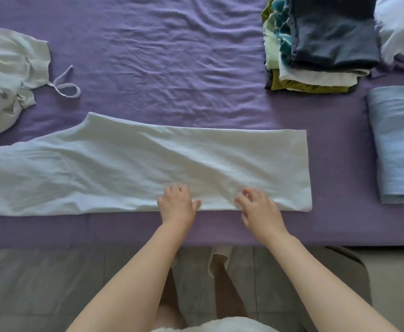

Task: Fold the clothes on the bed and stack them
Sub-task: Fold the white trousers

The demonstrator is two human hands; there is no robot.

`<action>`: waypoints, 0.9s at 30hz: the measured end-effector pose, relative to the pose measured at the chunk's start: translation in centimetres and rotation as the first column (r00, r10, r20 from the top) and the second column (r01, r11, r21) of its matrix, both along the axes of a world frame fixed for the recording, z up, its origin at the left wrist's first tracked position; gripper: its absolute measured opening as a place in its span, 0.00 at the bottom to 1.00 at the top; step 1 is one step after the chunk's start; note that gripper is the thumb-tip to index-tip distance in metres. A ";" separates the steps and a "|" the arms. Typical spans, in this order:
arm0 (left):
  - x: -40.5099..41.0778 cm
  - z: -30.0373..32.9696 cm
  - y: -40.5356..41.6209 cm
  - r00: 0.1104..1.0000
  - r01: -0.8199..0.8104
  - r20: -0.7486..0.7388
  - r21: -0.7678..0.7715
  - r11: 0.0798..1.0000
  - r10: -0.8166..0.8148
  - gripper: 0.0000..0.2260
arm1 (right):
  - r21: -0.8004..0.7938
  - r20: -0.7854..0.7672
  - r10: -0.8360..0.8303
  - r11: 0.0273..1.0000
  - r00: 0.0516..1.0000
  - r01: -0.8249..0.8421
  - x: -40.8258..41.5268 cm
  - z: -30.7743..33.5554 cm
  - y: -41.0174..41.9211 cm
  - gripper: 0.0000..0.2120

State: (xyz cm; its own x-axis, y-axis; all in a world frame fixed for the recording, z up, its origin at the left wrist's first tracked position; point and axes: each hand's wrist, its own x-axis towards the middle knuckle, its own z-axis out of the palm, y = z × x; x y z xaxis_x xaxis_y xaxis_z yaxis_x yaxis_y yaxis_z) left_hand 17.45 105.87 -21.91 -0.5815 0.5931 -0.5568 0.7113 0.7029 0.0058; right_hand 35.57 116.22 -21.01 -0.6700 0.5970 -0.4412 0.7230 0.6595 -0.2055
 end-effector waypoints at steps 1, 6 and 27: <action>-1.0 0.0 -0.8 1.000 -0.005 -0.020 -0.008 1.000 0.004 0.21 | -0.021 0.045 0.041 0.999 0.998 -0.040 -0.8 0.0 -0.6 0.14; -6.7 -0.1 -5.5 0.998 -0.025 -0.049 0.076 0.997 0.029 0.17 | 0.003 0.040 -0.039 0.999 0.998 0.038 -8.0 0.9 -3.5 0.17; -32.9 0.5 -22.2 0.946 -0.283 -0.114 0.159 0.946 0.302 0.41 | -0.309 0.211 0.170 0.946 0.963 -0.099 -33.7 0.0 -19.6 0.33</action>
